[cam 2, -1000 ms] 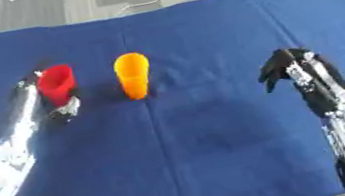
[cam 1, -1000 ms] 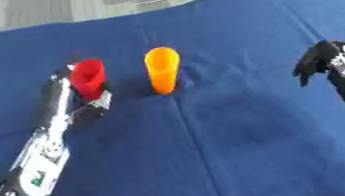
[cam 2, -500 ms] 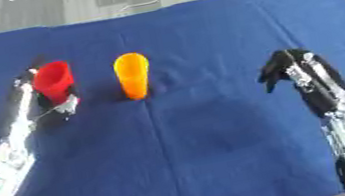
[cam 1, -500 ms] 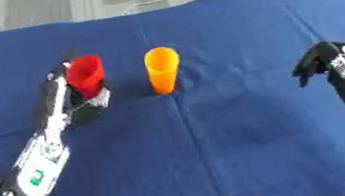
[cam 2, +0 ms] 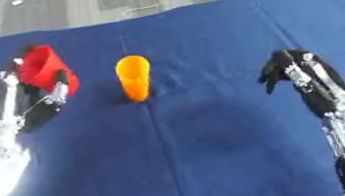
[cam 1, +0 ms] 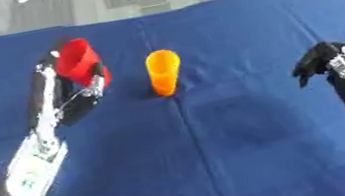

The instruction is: Pour the contents of one cup into another cup.

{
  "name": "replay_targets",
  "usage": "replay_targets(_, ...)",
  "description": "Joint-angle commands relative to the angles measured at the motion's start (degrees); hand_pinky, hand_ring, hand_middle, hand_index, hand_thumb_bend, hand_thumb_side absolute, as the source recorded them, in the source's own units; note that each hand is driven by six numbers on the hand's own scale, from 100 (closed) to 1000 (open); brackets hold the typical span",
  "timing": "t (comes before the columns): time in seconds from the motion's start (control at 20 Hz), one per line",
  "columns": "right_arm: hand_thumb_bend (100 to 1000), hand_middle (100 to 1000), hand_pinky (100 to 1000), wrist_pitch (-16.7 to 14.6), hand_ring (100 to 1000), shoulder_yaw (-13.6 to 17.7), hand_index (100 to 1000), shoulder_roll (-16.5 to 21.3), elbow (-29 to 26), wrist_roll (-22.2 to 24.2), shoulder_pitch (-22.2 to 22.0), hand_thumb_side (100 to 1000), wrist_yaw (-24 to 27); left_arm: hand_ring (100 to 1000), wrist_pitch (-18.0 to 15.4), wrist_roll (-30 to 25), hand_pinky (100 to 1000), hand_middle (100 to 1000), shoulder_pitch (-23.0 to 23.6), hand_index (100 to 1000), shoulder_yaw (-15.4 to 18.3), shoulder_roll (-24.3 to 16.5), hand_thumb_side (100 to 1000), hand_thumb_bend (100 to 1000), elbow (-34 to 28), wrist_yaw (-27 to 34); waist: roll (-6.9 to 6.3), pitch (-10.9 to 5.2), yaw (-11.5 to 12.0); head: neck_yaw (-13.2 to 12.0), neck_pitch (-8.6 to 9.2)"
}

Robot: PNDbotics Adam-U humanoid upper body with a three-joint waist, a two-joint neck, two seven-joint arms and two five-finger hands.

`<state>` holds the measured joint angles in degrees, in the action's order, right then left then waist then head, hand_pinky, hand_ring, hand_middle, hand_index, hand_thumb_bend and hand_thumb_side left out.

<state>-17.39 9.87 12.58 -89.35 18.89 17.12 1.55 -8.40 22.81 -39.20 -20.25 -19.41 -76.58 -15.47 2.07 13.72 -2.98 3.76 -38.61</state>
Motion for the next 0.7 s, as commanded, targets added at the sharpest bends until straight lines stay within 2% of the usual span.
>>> replay_targets(0.05,319,310,341,-0.14,499,0.53,523,2.25,0.66,-0.02,0.66,797,-0.32,165,1.15,-0.44,100,397,0.59,923,-0.05,-2.47,490,100,-7.10,2.01,-0.20,-1.43,0.33,0.42,0.13)
replay_targets(0.35,353,311,338,-1.14,502,0.02,536,5.82,6.13,0.25,2.18,776,-0.92,194,4.33,-3.53,102,414,5.18,920,0.17,-5.55,485,100,-19.61,2.52,-0.74,-2.34,1.95,1.25,-0.42)
replay_targets(0.7,444,349,345,-5.69,529,-2.17,655,10.62,14.70,0.62,6.25,729,-4.20,241,7.90,-11.61,165,492,9.65,937,0.94,-10.02,409,100,-32.70,-0.58,-1.56,-3.31,4.10,2.54,-0.82)
